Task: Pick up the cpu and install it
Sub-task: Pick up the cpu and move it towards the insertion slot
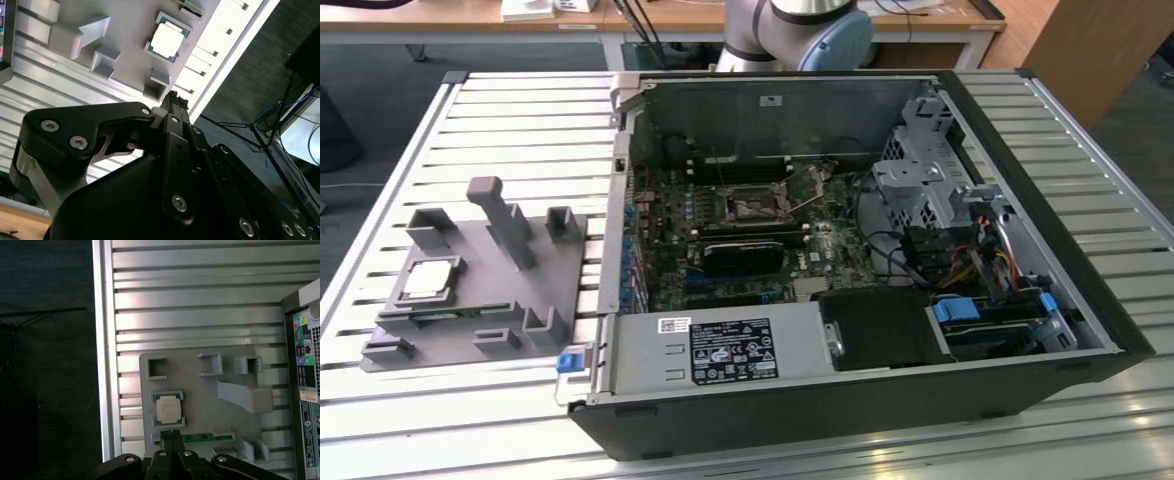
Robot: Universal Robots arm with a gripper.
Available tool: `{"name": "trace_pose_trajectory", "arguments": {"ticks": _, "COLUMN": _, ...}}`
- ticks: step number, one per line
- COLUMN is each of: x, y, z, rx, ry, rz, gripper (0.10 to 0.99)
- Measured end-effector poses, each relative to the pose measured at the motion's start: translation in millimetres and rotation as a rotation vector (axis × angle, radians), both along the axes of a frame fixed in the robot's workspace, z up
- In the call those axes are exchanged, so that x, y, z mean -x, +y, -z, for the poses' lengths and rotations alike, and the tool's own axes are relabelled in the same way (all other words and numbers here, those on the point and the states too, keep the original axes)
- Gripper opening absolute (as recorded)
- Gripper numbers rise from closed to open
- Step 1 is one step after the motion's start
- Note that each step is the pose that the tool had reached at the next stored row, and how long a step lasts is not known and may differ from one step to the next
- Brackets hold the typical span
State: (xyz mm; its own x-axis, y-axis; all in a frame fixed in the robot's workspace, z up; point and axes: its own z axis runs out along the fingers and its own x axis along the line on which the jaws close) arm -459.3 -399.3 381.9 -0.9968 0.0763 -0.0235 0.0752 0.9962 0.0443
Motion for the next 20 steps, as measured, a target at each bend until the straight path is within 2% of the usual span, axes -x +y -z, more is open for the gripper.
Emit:
{"name": "trace_pose_trajectory", "arguments": {"ticks": 3, "x": 0.0, "y": -0.2, "z": 1.4, "rx": 0.000, "ry": 0.0020, "rz": 0.000, "gripper": 0.106}}
{"name": "trace_pose_trajectory", "arguments": {"ticks": 20, "x": 0.0, "y": -3.0, "z": 12.9, "rx": 0.000, "ry": 0.0023, "rz": 0.000, "gripper": 0.106}}
